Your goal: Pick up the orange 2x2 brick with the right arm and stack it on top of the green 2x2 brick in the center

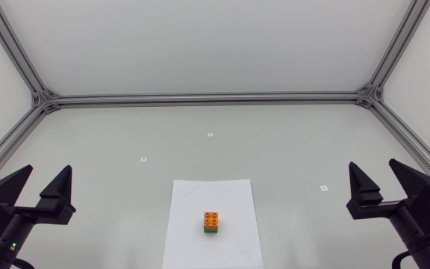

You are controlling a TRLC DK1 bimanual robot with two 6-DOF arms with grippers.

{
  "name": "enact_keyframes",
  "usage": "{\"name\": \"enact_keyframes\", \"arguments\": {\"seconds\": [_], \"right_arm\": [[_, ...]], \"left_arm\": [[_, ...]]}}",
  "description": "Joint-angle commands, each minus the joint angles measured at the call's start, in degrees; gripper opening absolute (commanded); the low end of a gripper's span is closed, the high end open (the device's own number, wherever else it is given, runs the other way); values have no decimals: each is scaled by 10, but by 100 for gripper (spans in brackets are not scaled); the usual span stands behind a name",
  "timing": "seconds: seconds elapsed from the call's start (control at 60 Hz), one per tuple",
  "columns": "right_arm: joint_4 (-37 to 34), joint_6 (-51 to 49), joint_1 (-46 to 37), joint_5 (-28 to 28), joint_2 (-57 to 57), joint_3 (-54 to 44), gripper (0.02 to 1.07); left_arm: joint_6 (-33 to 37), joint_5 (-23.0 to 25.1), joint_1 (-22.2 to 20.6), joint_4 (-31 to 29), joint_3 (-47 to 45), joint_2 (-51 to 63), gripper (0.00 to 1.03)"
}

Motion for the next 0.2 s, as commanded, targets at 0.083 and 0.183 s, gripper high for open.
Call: {"name": "enact_keyframes", "arguments": {"seconds": [0.083,0.183], "right_arm": [[12,23,-5,1,-8,-15,103],[12,23,-5,1,-8,-15,103]], "left_arm": [[7,2,1,-8,-23,-5,99],[7,2,1,-9,-23,-5,99]]}}
